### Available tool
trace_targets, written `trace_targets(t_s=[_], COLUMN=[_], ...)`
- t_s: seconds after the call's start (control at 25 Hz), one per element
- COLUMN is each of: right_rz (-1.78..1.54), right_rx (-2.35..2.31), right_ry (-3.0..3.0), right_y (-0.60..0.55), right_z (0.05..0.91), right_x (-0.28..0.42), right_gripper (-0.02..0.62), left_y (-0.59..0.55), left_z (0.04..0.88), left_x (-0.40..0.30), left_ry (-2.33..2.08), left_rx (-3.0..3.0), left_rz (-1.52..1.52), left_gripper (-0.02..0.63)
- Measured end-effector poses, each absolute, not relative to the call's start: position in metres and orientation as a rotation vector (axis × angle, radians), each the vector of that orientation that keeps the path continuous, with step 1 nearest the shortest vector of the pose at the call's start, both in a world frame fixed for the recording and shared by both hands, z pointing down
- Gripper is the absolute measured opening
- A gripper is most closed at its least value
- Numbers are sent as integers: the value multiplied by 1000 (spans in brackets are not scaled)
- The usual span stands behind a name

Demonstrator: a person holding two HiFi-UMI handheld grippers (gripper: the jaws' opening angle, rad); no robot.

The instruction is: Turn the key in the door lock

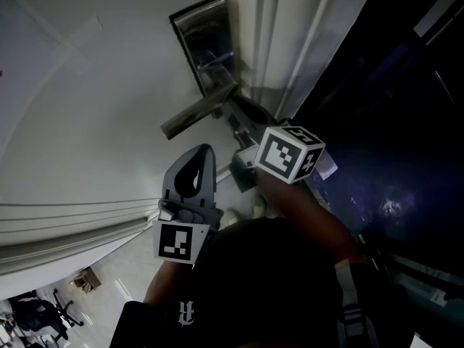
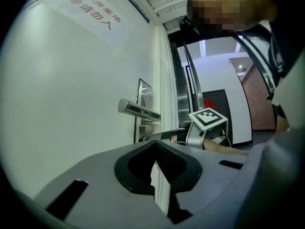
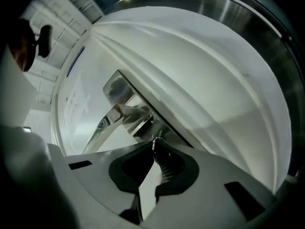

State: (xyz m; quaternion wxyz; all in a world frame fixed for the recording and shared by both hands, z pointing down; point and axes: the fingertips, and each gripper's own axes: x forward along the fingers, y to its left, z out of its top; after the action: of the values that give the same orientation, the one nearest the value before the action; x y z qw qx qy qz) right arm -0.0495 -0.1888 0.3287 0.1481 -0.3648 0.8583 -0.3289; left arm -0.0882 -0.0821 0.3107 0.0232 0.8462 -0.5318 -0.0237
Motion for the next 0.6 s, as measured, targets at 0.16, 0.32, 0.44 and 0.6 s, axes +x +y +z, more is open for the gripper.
trace_targets(t_s=[0.16,0.32,0.44,0.6], right_rz=[-1118,-1229,-1372,-1494], right_rx=[-951,-861,-824,-774], right_ry=[2340,2241,2133,2029], right_y=[-190,-191,-191,-190], right_z=[328,326,335,340], right_x=[-48,-49,-46,-45], right_gripper=[22,23,23,23], left_y=[-81,-81,-81,-81], left_z=[311,311,311,310], left_x=[-89,-89,-89,-89], left_ry=[-1646,-1644,-1644,-1643], left_rx=[2621,2621,2623,2626], left_rz=[-70,-67,-68,-67], left_gripper=[6,6,6,6])
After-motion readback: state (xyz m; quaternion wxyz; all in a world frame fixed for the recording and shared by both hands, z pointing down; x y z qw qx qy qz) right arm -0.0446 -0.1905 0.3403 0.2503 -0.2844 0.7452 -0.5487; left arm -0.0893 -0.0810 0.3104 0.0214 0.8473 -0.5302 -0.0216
